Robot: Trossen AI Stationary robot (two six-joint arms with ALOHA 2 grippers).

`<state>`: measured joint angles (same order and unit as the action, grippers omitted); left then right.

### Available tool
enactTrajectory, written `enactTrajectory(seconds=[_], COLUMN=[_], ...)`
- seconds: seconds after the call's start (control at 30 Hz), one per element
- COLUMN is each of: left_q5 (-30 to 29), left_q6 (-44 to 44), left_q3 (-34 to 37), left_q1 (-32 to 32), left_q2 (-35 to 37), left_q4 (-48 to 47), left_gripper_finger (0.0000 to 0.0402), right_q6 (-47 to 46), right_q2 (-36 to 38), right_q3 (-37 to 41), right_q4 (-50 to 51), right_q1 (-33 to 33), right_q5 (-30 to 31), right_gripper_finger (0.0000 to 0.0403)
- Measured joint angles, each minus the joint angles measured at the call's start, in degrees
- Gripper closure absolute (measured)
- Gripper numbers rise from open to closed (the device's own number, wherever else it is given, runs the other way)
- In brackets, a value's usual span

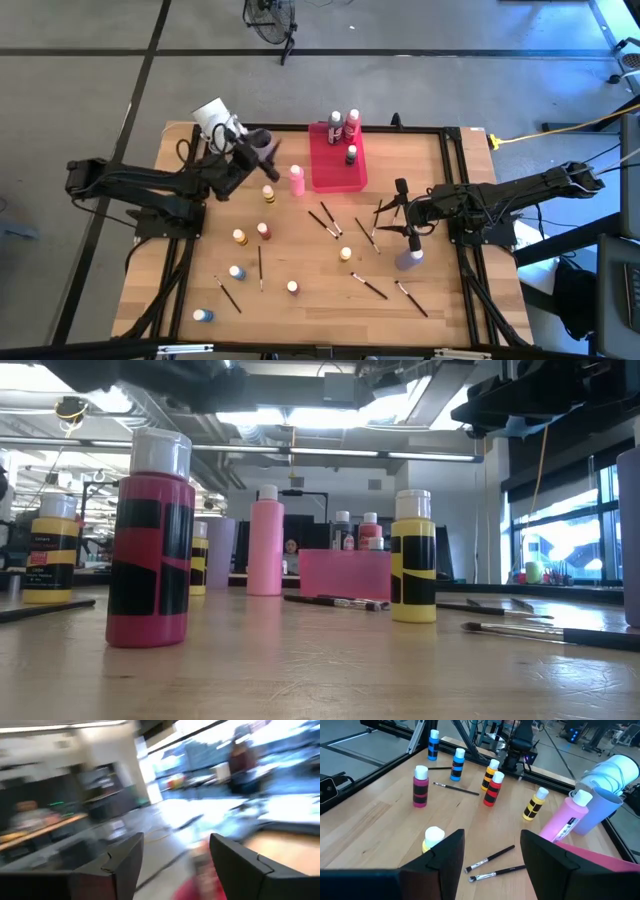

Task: Pick & Place Paint Supplies
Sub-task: Put the pink paint bottle into the red bin

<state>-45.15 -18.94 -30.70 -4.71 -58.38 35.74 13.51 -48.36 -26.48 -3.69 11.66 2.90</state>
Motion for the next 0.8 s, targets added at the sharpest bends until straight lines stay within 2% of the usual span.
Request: enactTrajectory(seconds=[0.23,0.33,0.53,0.8], left_q5=[20.29,26.19,27.29,27.02], left_q6=[12.00,15.93,24.05,20.31], left_q3=[-0.02,-0.02,0.00,0.35], left_q1=[2.30,1.66,-1.67,-7.25], left_q2=[3.16,3.34,2.55,-0.28], left_q4=[-8.81,-13.12,-20.50,-23.16], left_gripper_finger=[0.0162,0.0165,0.0168,0.0174], right_q6=[-0.94,-2.07,-2.18,-2.18], right_q2=[0.00,0.00,-0.02,-0.02], right_q3=[0.00,0.00,0.00,0.00], right_q4=[-0.62,-1.35,-1.89,-2.91], right_q1=[0.00,-0.02,-0.02,-0.02], right_q5=[0.00,0.00,0.00,-0.04], right_gripper_finger=[0.0206,0.0206,0.0206,0.0206])
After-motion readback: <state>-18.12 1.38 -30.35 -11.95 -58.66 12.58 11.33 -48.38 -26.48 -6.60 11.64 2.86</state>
